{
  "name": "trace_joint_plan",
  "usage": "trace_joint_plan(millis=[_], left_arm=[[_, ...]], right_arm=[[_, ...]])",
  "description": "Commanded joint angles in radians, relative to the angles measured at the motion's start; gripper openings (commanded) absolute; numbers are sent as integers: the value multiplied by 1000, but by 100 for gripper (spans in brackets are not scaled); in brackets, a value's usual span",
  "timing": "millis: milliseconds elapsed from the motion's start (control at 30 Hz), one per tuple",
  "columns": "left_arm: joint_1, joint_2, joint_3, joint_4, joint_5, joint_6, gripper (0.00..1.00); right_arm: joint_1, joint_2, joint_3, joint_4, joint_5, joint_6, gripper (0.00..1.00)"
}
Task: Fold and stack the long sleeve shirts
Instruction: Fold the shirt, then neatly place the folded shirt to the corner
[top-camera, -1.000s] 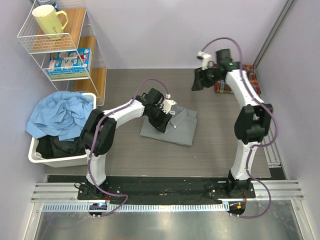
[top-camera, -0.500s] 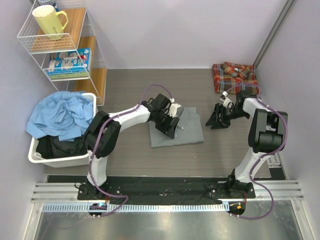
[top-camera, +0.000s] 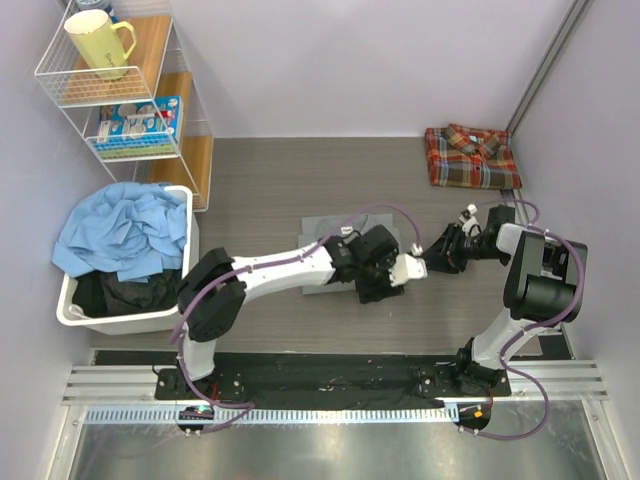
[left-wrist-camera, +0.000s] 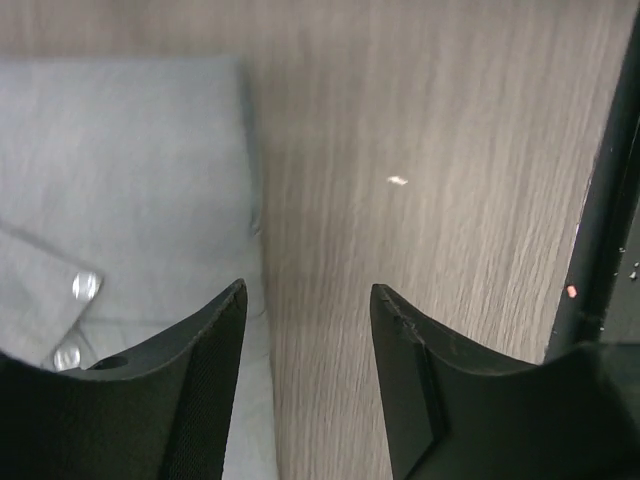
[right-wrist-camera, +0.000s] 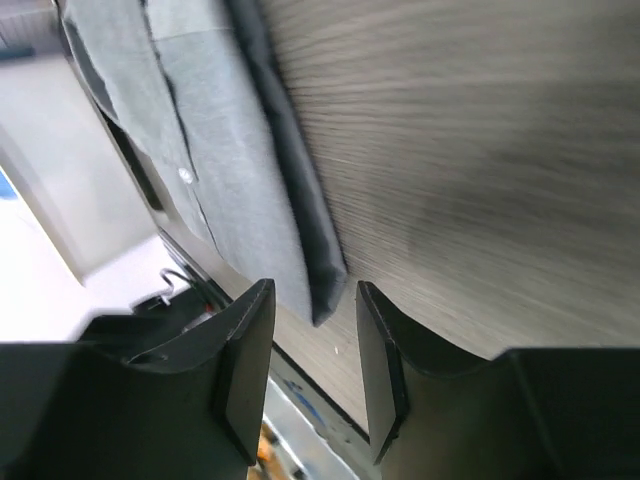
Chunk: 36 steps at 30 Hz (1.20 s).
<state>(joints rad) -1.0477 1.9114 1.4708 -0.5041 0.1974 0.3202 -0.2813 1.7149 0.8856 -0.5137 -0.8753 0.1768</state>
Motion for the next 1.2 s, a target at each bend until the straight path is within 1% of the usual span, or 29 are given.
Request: trace_joint_plan(millis=[0, 100, 200, 300, 333, 400, 433, 467, 500, 533, 633, 667, 700, 867, 1033, 1133, 1167], left_arm=[[-51, 41, 0, 122, -130, 135, 52], [-63, 69, -1, 180, -164, 138, 51], [-66, 98, -6, 208, -165, 154, 50], [-67, 144, 9, 216, -177, 160, 47], [-67, 152, 8, 223, -184, 161, 46], [-66, 163, -1, 245, -188, 157, 34], [-61, 156, -1, 248, -184, 142, 28], [-51, 149, -3, 246, -164, 131, 17], [-41, 138, -4, 243, -141, 119, 14], [-28, 117, -6, 243, -94, 99, 12], [-14, 98, -7, 231, -55, 83, 9], [-9, 91, -6, 223, -40, 79, 5], [-3, 83, -6, 222, -27, 73, 4], [35, 66, 3, 220, 26, 28, 0], [60, 61, 36, 214, 62, -9, 0], [67, 64, 43, 214, 79, -20, 0], [69, 61, 43, 214, 83, -23, 0]], right_arm=[[-36, -64, -63, 102, -40, 121, 44], [-38, -58, -97, 141, -54, 150, 44], [-38, -48, -123, 176, -60, 181, 47], [-38, -32, -149, 219, -85, 217, 52], [-38, -20, -157, 231, -91, 231, 56], [-38, -9, -172, 248, -102, 250, 61], [-38, -5, -178, 260, -100, 257, 69], [-38, -6, -189, 282, -102, 294, 71], [-32, -8, -221, 349, -114, 320, 74], [-24, -11, -237, 380, -114, 348, 77], [7, -8, -286, 497, -117, 440, 78], [13, 0, -292, 509, -117, 454, 78], [19, 6, -297, 552, -116, 472, 78], [59, 64, -286, 580, -114, 500, 80], [93, 95, -290, 621, -114, 542, 81], [113, 103, -304, 705, -102, 599, 81], [123, 106, -316, 784, -93, 662, 81]])
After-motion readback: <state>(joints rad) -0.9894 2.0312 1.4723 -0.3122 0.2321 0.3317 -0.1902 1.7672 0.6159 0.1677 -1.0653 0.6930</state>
